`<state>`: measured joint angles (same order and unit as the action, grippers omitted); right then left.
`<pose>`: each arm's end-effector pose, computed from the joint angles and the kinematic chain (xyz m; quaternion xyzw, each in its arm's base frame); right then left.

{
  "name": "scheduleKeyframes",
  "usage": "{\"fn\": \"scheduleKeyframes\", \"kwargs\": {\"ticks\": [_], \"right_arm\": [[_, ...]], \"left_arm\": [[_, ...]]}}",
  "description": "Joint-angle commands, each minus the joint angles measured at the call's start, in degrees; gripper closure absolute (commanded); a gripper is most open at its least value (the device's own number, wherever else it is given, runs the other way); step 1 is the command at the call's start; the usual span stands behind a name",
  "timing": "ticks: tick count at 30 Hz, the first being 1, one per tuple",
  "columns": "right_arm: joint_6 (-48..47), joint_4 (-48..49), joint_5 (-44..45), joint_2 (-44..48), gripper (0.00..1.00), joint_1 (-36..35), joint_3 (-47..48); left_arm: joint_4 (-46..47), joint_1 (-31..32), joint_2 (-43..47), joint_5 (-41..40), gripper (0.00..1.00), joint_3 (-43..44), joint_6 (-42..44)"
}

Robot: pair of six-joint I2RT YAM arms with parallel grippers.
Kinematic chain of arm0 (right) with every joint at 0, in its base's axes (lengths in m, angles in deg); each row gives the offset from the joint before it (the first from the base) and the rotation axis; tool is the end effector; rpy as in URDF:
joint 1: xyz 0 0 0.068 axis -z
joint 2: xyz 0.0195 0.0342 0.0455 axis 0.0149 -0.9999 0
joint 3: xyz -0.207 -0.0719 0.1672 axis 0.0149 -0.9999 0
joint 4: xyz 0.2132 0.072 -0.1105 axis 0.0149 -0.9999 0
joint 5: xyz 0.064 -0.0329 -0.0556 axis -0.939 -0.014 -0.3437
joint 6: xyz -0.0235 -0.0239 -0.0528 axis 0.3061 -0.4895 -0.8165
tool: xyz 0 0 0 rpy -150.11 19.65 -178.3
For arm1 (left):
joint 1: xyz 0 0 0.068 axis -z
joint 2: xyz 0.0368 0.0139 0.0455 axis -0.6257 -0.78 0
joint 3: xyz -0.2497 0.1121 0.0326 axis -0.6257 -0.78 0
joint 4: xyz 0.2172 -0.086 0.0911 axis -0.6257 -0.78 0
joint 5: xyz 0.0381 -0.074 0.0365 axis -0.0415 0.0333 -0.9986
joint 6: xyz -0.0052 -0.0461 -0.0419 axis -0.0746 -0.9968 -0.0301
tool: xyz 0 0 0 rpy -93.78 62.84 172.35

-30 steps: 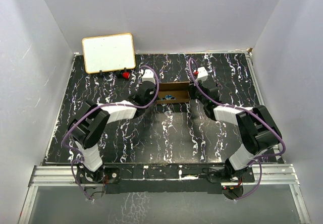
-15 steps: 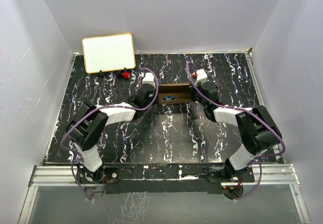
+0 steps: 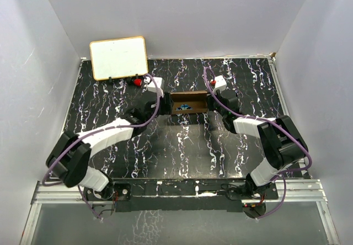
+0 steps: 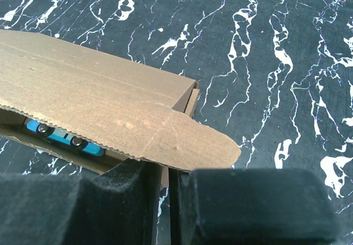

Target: Fold the paper box

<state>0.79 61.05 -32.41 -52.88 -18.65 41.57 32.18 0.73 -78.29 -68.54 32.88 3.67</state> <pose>0.3106 0.1125 0.1880 -0.1535 0.8053 0.1161 0.5607 0.2657 -0.2048 0.2507 0.0609 0.7955 -0.2213 0.5608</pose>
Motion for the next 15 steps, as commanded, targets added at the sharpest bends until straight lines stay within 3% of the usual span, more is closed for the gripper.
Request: {"fn": "scheduleKeyframes", "kwargs": {"ticks": [1,8,15], "right_arm": [[-0.5,4.1,0.4,1.8,0.85,-0.4,-0.1],[-0.6,4.1,0.5,2.0,0.85,-0.4,-0.2],[-0.5,4.0,0.3,1.7,0.85,-0.4,-0.1]], "left_arm": [[-3.6,-1.8,9.5,7.6,0.47,1.2,5.3],[-3.6,-14.4,9.9,25.6,0.48,8.1,-2.5],[-6.6,-16.8,-6.6,35.7,0.7,21.7,-5.3]]}}
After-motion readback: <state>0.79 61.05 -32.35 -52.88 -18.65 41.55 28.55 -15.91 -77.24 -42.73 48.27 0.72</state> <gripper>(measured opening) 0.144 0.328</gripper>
